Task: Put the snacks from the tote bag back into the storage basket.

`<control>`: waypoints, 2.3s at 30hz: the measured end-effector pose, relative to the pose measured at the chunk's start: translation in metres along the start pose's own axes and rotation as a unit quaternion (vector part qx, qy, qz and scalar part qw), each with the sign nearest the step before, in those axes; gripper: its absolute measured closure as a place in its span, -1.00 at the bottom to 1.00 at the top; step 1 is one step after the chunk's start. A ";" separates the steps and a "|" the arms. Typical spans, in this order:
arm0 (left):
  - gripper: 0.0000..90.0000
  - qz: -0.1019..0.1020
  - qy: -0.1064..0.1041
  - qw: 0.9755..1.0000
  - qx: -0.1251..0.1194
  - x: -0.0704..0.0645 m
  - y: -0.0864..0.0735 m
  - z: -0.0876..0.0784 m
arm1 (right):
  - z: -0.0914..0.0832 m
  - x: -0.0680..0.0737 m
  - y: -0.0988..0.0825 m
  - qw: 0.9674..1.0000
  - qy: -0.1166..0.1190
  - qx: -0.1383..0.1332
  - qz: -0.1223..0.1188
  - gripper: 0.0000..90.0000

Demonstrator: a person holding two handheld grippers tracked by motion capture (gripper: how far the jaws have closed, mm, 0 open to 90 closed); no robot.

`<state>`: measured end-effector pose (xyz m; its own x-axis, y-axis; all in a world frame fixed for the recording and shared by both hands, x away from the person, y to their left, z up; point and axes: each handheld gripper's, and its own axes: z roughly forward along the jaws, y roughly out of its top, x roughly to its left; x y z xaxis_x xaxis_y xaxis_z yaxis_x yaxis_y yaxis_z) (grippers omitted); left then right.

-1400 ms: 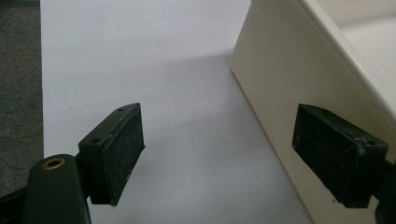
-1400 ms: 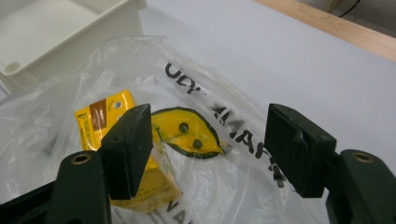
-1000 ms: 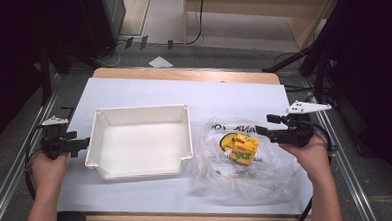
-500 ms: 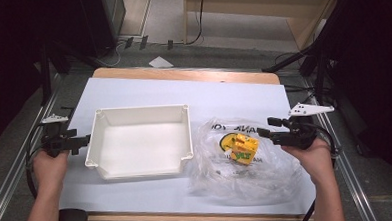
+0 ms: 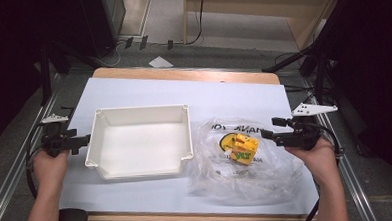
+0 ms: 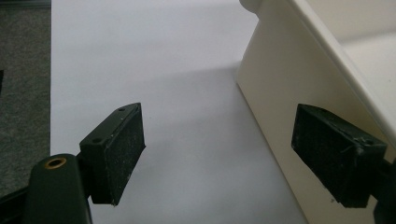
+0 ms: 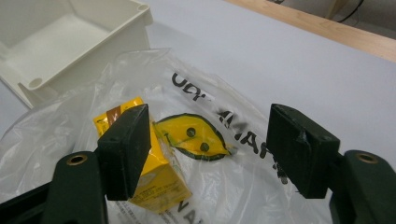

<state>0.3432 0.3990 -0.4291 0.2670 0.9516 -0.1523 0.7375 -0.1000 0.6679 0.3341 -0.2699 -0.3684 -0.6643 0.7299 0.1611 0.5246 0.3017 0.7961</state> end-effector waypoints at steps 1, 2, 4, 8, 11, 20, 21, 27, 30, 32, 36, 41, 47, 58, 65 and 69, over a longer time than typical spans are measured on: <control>-0.60 0.000 0.000 1.000 0.000 0.000 0.000 0.000 | 0.000 0.000 0.000 1.000 0.001 0.002 -0.001 -0.31; -0.60 0.000 0.000 1.000 0.000 0.000 0.000 0.000 | 0.000 0.000 0.000 1.000 0.002 0.005 -0.002 -0.32; -0.60 0.000 -0.001 1.000 0.000 0.000 0.000 0.000 | -0.001 0.000 0.000 1.000 0.005 0.007 -0.007 -0.32; -0.60 -0.001 0.000 1.000 0.000 0.000 0.000 0.000 | -0.003 0.002 0.000 1.000 0.009 0.013 -0.015 -0.32; -0.60 -0.001 0.000 1.000 0.001 0.000 0.000 0.000 | -0.005 0.006 0.001 0.999 0.014 0.025 -0.028 -0.31; -0.60 0.000 0.002 1.000 0.001 0.000 0.000 0.000 | 0.000 0.013 0.003 0.996 0.024 0.064 -0.048 -0.23; -0.60 0.001 0.002 1.000 0.002 0.000 -0.001 0.000 | 0.001 0.014 0.003 0.996 0.024 0.070 -0.053 -0.22; -0.60 0.002 0.000 1.000 0.002 -0.001 -0.002 0.000 | 0.008 0.021 0.005 0.992 0.030 0.096 -0.075 -0.20; -0.60 0.003 -0.002 1.000 0.003 0.000 -0.003 -0.001 | 0.010 0.022 0.006 0.992 0.034 0.100 -0.076 -0.20; -0.60 0.004 -0.004 1.000 0.002 0.000 -0.003 -0.001 | 0.012 0.024 0.007 0.991 0.039 0.105 -0.077 -0.19; -0.60 0.005 -0.005 1.000 0.003 0.000 -0.004 -0.002 | 0.015 0.026 0.008 0.989 0.045 0.110 -0.084 -0.18; -0.61 0.006 -0.007 1.000 0.000 0.000 -0.005 -0.003 | 0.024 0.033 0.010 0.986 0.056 0.124 -0.095 -0.17; -0.61 0.005 -0.007 1.000 -0.002 0.001 -0.005 -0.005 | 0.034 0.039 0.010 0.983 0.060 0.138 -0.104 -0.17; -0.61 0.005 -0.008 1.000 -0.001 0.000 -0.005 -0.004 | 0.048 0.042 0.007 0.980 0.060 0.152 -0.110 -0.14; -0.61 0.006 -0.009 1.000 -0.001 0.000 -0.005 -0.004 | 0.058 0.041 0.003 0.979 0.059 0.161 -0.106 -0.11; -0.61 0.006 -0.009 1.000 -0.001 0.000 -0.004 -0.003 | 0.064 0.043 0.001 0.977 0.053 0.174 -0.107 -0.07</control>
<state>0.3379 0.4006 -0.4296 0.2864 0.9451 -0.1576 0.7332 -0.1103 0.6710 0.3407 -0.1990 -0.3982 -0.8205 0.5651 0.0866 0.5045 0.6444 0.5747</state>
